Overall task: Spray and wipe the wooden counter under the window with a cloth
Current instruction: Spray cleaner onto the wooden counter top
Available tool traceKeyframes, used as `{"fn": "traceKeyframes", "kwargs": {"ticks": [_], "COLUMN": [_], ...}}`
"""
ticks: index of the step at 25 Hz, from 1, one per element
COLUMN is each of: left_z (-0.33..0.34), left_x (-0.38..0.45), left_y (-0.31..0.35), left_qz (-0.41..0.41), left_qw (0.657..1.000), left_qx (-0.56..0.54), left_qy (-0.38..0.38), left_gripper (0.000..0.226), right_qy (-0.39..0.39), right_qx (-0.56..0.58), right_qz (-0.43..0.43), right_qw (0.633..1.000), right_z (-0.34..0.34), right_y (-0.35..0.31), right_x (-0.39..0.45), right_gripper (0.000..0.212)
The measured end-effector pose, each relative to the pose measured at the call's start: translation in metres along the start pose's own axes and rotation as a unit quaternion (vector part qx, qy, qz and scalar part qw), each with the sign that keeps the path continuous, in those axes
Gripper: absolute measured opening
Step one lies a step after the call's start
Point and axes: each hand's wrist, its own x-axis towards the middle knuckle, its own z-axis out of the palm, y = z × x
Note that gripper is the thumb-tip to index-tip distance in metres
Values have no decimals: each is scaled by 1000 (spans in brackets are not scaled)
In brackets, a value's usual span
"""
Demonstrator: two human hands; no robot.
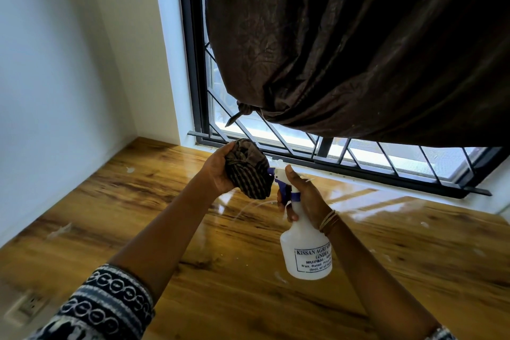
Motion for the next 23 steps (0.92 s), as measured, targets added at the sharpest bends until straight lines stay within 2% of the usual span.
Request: {"fn": "traceKeyframes", "kwargs": {"ticks": [6, 10, 16, 19, 23], "left_z": [1, 0, 1, 3, 9], "left_x": [2, 4, 12, 20, 33], "left_y": [-1, -2, -9, -19, -37], "left_qz": [4, 5, 4, -6, -25], "left_qw": [1000, 999, 999, 999, 998], "left_qx": [-2, 11, 13, 28, 36], "left_qy": [-15, -31, -42, -41, -51], "left_gripper": [39, 41, 33, 33, 34], "right_qy": [16, 15, 20, 79, 202], "right_qx": [-22, -1, 35, 75, 51], "right_qz": [-8, -20, -59, -63, -56], "right_qw": [1000, 1000, 997, 992, 977], "right_z": [-7, -10, -26, -44, -74], "right_y": [9, 14, 24, 37, 55], "right_x": [5, 7, 3, -3, -8], "right_gripper": [58, 61, 48, 48, 42]}}
